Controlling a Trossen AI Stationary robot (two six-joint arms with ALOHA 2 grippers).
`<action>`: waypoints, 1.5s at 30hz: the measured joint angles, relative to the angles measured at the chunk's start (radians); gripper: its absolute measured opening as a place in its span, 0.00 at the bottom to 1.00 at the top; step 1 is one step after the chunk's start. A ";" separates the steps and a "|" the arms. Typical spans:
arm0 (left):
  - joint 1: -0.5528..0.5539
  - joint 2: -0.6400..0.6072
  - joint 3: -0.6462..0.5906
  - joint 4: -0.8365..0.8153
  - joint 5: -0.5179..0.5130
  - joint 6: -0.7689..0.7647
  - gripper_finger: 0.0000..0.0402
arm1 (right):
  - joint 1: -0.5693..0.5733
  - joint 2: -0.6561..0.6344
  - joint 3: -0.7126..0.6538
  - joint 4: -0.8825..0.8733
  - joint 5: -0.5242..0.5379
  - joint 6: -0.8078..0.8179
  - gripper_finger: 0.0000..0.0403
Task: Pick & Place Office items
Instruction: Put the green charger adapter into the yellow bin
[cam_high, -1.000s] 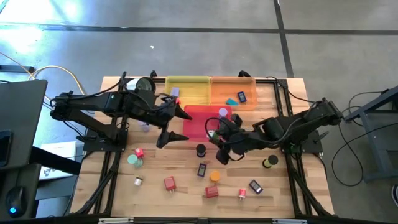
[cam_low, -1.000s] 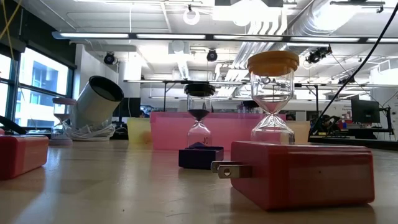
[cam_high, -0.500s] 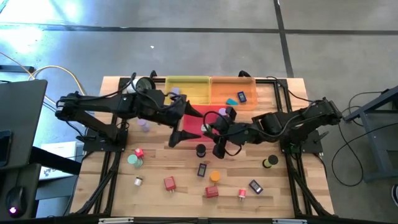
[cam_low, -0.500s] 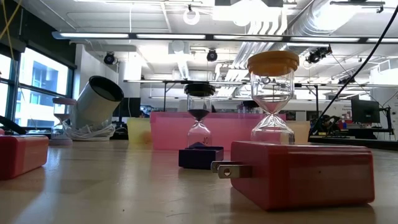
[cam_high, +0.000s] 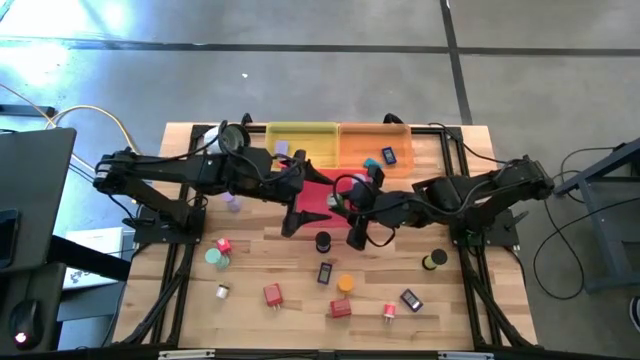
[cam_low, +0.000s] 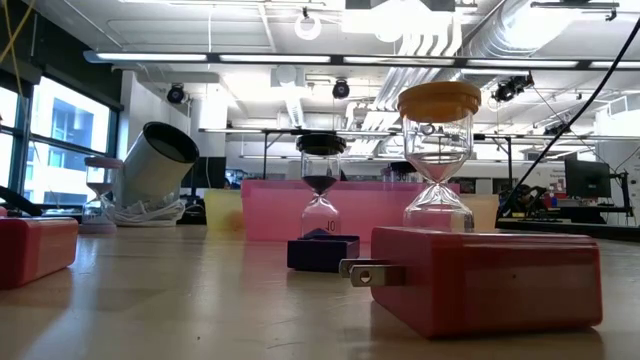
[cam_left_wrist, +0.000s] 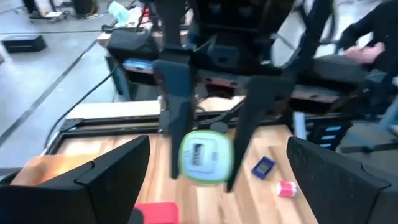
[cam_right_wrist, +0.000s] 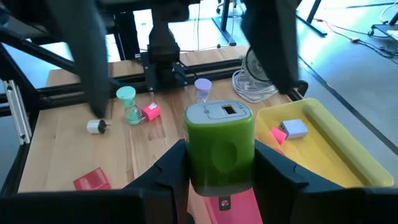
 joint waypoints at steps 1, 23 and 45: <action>0.000 0.001 0.000 -0.001 -0.006 0.003 0.92 | 0.000 0.000 0.000 0.000 -0.004 -0.004 0.30; 0.019 0.045 0.000 0.032 -0.019 0.040 0.90 | 0.000 0.000 0.000 -0.022 -0.025 -0.025 0.30; 0.019 0.049 -0.001 0.022 -0.014 0.100 0.46 | -0.001 0.000 0.000 -0.022 -0.022 -0.042 0.32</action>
